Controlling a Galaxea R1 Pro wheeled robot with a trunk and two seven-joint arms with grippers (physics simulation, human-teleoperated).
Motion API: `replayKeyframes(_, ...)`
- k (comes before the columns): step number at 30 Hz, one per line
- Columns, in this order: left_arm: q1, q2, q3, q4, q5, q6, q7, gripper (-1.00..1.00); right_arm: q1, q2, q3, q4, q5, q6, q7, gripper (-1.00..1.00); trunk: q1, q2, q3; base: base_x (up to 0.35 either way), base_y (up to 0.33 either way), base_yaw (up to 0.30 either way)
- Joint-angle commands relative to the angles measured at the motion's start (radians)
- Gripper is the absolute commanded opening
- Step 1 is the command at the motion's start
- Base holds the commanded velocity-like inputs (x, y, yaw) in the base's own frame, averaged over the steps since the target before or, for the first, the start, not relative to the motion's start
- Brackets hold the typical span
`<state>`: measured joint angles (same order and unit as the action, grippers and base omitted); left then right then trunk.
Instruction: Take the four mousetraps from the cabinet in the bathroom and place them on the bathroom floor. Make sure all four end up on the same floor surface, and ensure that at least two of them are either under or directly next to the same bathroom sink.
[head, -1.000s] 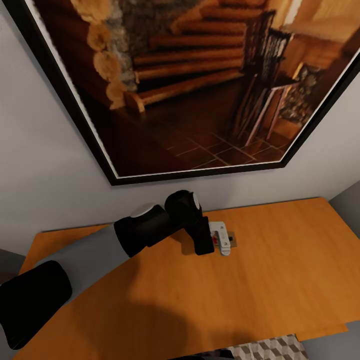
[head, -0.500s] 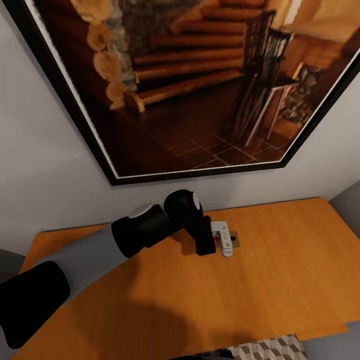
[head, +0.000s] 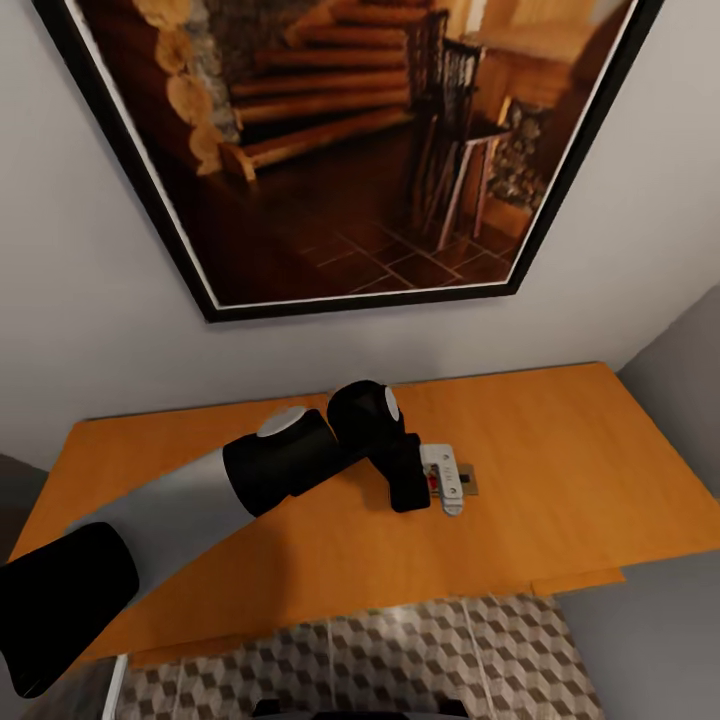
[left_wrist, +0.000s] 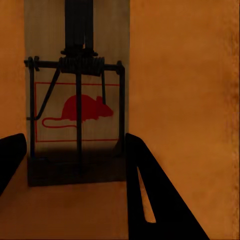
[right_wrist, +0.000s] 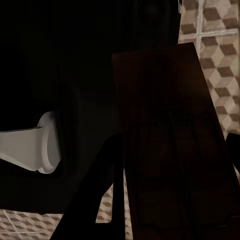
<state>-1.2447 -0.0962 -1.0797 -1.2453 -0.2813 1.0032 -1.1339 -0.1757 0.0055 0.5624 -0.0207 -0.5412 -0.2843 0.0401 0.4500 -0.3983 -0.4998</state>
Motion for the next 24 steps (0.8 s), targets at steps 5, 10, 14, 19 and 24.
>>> replayKeyframes(5,-0.001,0.000,-0.002,0.001,-0.010,0.006,-0.010,-1.00,-0.001,0.000,0.006,0.000,-0.013,-0.004,0.011,-1.00,0.000,-0.002,-0.001,-0.301,-0.165,0.000)
replayKeyframes(10,-0.001,0.000,-0.003,0.002,-0.010,0.006,-0.011,-1.00,-0.001,0.001,0.007,-0.001,-0.013,-0.005,0.013,-1.00,0.000,-0.002,-0.001,-0.304,-0.161,0.000)
replayKeyframes(14,-0.001,0.000,-0.003,0.003,-0.010,0.006,-0.011,-1.00,-0.001,0.000,0.007,-0.001,-0.012,-0.006,0.014,-1.00,0.000,-0.002,-0.001,-0.309,-0.154,0.000)
replayKeyframes(19,-0.001,0.000,-0.003,0.003,-0.010,0.006,-0.012,-1.00,-0.001,-0.001,0.007,-0.001,-0.011,-0.006,0.014,-1.00,0.000,-0.002,-0.001,-0.310,-0.153,0.000)
replayKeyframes(24,-0.001,0.001,-0.003,0.003,-0.009,0.006,-0.012,-1.00,-0.001,-0.001,0.008,-0.001,-0.010,-0.006,0.014,-1.00,0.000,-0.002,-0.001,-0.313,-0.147,0.000)
